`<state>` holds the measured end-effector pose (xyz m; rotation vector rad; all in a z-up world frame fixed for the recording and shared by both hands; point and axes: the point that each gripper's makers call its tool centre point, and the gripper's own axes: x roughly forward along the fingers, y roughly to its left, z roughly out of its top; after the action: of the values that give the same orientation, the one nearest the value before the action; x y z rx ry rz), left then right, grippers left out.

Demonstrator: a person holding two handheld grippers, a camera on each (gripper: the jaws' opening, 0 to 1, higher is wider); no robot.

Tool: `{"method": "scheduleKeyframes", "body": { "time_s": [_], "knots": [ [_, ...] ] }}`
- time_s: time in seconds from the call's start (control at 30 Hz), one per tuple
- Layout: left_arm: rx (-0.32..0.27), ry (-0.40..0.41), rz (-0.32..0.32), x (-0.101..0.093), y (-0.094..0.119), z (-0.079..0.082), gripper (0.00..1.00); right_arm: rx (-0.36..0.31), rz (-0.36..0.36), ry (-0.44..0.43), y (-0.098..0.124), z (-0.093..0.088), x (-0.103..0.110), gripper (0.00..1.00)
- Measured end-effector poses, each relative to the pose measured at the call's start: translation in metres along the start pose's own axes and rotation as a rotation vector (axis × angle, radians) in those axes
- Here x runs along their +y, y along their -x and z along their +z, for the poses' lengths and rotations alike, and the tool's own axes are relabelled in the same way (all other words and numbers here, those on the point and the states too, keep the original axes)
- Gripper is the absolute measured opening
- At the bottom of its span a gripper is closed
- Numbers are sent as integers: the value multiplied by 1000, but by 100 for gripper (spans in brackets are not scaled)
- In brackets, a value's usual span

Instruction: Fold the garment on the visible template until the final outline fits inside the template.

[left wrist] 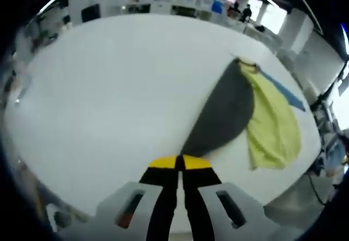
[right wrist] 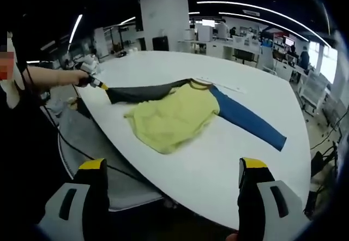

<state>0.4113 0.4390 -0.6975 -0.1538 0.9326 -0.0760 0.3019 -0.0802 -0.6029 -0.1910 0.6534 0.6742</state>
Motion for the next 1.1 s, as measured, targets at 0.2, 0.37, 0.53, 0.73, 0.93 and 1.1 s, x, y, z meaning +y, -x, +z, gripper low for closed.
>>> {"method": "scheduleKeyframes", "body": {
  "time_s": [0.2,0.37,0.53,0.73,0.93,1.1],
  "knots": [
    [7,53,63,21,-4,11,0,10,-10,-13,1,-4,0,100],
    [15,71,84,31,-8,22,0,17,-22,-25,0,-5,-1,100],
    [28,75,100,42,-16,32,0,27,-33,-37,-3,-5,-2,100],
    [44,89,116,54,-23,35,0,27,-51,-61,-8,-1,-4,100],
    [76,90,118,76,-42,41,0,32,-67,-76,-15,4,-9,100],
    [116,76,127,100,-63,43,0,51,-73,-83,-22,6,-10,100]
  ]
}}
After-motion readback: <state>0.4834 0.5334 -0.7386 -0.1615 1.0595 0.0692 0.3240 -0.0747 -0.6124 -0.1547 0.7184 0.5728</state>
